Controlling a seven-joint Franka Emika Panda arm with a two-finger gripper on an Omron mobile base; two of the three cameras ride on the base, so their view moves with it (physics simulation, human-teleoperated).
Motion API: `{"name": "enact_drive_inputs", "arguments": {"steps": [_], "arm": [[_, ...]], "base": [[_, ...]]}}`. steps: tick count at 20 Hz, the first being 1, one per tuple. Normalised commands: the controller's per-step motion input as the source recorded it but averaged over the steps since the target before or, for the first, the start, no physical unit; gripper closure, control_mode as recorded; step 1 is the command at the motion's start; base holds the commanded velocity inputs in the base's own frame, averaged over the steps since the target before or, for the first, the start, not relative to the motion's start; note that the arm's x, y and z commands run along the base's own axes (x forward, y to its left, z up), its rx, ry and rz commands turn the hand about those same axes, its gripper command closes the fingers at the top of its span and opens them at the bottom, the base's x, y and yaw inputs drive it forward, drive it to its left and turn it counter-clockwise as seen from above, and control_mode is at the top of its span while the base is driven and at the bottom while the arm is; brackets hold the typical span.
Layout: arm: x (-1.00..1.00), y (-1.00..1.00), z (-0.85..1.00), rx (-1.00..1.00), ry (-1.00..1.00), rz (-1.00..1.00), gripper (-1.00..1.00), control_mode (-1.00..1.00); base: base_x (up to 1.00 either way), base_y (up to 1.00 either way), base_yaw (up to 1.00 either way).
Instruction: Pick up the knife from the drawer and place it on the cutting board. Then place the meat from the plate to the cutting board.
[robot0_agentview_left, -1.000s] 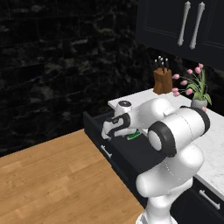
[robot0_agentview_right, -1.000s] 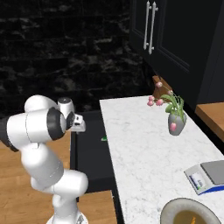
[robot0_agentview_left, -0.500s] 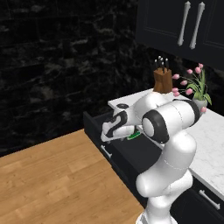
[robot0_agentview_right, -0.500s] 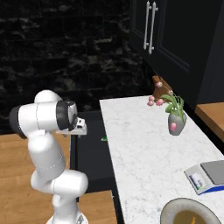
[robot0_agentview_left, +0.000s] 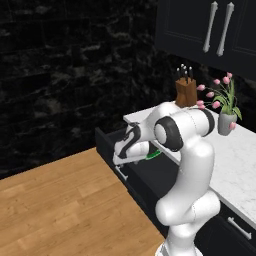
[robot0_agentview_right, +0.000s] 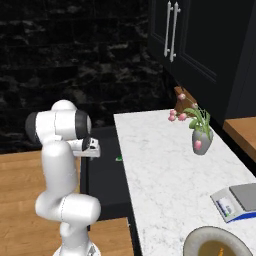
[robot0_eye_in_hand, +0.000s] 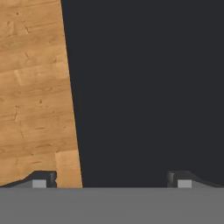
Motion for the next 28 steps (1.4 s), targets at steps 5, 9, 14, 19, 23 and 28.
{"name": "enact_drive_inputs", "arguments": {"steps": [5,9,14,19,23,28], "arm": [[0.35,0.00,-0.33,0.00,0.00,0.05,-1.00,-1.00],[0.06,0.34,-0.45,0.00,0.03,0.06,-1.00,-1.00],[-0.47,0.99,-0.67,0.00,0.15,0.10,-1.00,-1.00],[-0.83,1.00,-0.80,0.00,0.20,0.17,-1.00,-1.00],[-0.68,1.00,-0.62,0.00,0.26,0.15,-1.00,-1.00],[-0.63,1.00,-0.28,-0.06,0.25,0.13,-1.00,-1.00]], "base": [[0.00,0.00,0.00],[0.00,0.00,0.00],[0.00,0.00,0.00],[0.00,0.00,0.00],[0.00,0.00,0.00],[0.00,0.00,0.00]]}}
